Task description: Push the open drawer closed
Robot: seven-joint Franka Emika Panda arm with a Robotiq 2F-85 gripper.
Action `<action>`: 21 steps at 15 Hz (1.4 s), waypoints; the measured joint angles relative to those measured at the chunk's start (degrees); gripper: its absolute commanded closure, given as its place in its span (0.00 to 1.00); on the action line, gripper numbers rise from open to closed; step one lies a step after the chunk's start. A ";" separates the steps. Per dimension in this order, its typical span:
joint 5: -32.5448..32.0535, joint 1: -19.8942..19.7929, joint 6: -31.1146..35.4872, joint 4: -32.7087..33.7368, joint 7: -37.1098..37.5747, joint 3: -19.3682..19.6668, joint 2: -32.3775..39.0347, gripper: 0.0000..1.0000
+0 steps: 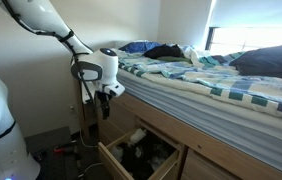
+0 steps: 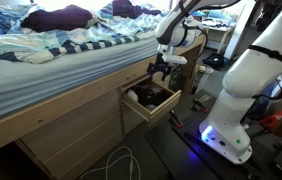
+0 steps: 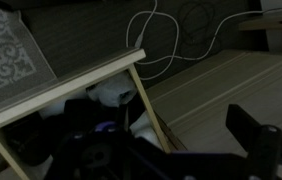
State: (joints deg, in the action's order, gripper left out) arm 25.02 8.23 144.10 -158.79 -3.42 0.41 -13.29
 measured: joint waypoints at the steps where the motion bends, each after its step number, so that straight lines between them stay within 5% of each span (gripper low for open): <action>1: 1.17 -0.08 -0.20 -0.29 0.07 0.19 1.17 0.00; 11: 14.62 -4.78 -0.50 -0.36 -0.41 1.32 13.29 0.00; 16: 15.54 -5.07 -0.49 0.22 -0.92 1.28 14.17 0.00; 17: 15.19 -5.07 -0.47 0.22 -0.84 1.20 14.17 0.23; 21: 13.20 -5.37 -0.46 0.41 0.71 1.14 15.36 0.51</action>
State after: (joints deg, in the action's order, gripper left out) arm 38.22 2.85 143.64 -158.37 -2.71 1.56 2.07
